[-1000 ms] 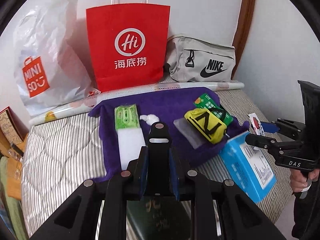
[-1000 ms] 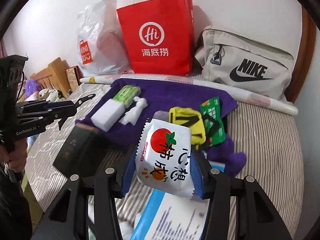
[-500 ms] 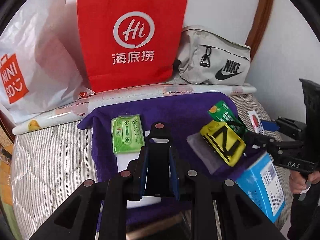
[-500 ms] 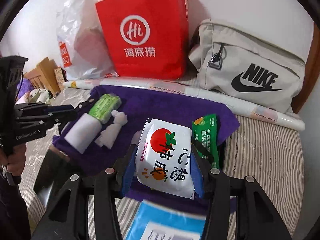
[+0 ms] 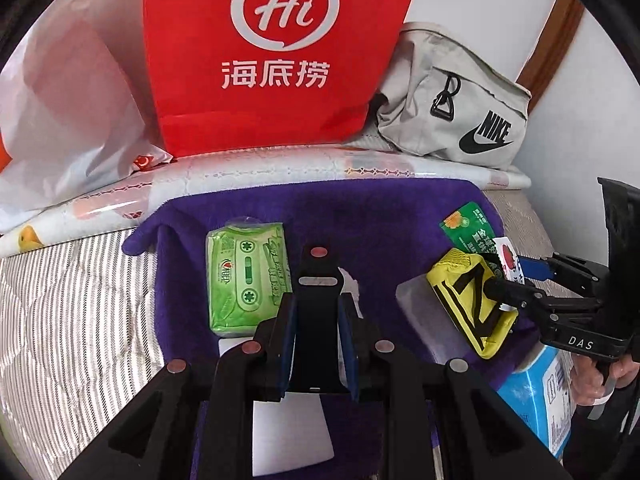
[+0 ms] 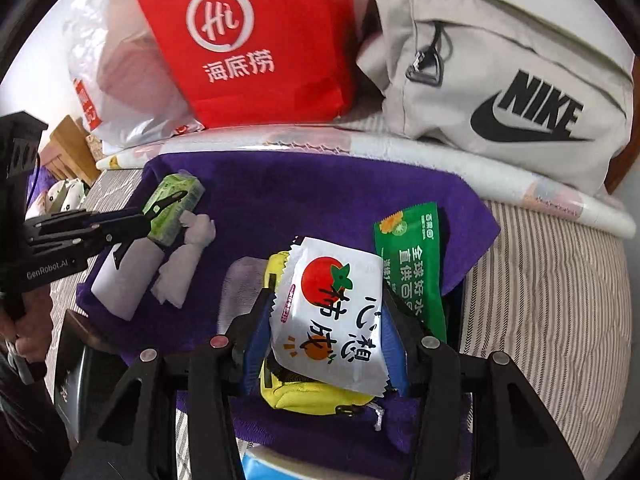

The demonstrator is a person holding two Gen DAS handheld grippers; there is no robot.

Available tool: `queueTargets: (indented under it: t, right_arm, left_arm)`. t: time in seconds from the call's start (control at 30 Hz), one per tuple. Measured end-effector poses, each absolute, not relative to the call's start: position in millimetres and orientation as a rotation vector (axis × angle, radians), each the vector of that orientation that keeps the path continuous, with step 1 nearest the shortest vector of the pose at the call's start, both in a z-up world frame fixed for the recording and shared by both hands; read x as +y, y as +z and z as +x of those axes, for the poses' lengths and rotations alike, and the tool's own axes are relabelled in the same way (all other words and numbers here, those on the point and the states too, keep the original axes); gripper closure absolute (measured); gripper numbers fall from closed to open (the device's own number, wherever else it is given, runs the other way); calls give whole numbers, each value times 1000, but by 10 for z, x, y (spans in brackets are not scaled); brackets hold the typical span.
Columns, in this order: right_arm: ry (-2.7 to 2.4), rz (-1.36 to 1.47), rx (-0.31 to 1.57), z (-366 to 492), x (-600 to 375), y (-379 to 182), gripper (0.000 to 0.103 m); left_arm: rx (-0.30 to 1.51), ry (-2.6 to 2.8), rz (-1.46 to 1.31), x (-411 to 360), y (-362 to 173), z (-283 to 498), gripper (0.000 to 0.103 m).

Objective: Organize soft objects
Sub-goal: 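Carry the black strap and tomato-print packet over the purple towel with both tools, then lower the packet onto the yellow pouch and the strap onto the towel, opening both tools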

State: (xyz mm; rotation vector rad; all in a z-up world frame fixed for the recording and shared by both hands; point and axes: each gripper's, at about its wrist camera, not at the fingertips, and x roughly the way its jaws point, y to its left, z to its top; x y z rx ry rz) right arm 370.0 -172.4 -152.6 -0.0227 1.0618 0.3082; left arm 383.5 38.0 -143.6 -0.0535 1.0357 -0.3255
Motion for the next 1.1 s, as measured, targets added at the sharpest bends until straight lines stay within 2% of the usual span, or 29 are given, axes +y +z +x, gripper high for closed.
queueTargets:
  t: [0.07, 0.17, 0.3, 0.33, 0.43, 0.53, 0.8, 1.1]
  right_arm:
    - [309, -27, 1060, 3712, -1717, -1546, 49]
    - [297, -60, 1054, 3720, -1684, -1568, 33]
    - [309, -44, 1052, 3716, -1696, -1571, 28]
    - [305, -26, 1057, 3723, -1714, -1574, 26]
    - [302, 30, 1054, 3720, -1784, -1558, 26]
    - [305, 74, 1048, 3667, -1843, -1497, 26]
    - [276, 121, 966, 3370, -1992, -1144, 26]
    - [272, 140, 865, 2735, -2176, -711, 26]
  left_arm:
    - [1041, -321, -41, 360, -1452, 3849, 83]
    - [1049, -319, -28, 347, -1476, 3865, 82]
    - [1061, -314, -46, 365, -1487, 3878, 82]
    - [1063, -312, -52, 368, -1482, 3880, 78]
    - [1067, -294, -48, 376, -1456, 3865, 68]
    - [1051, -269, -25, 386, -1385, 3807, 64]
    - [999, -254, 9, 312, -1075, 3470, 63]
    - [888, -261, 11, 202, -648, 2741, 63]
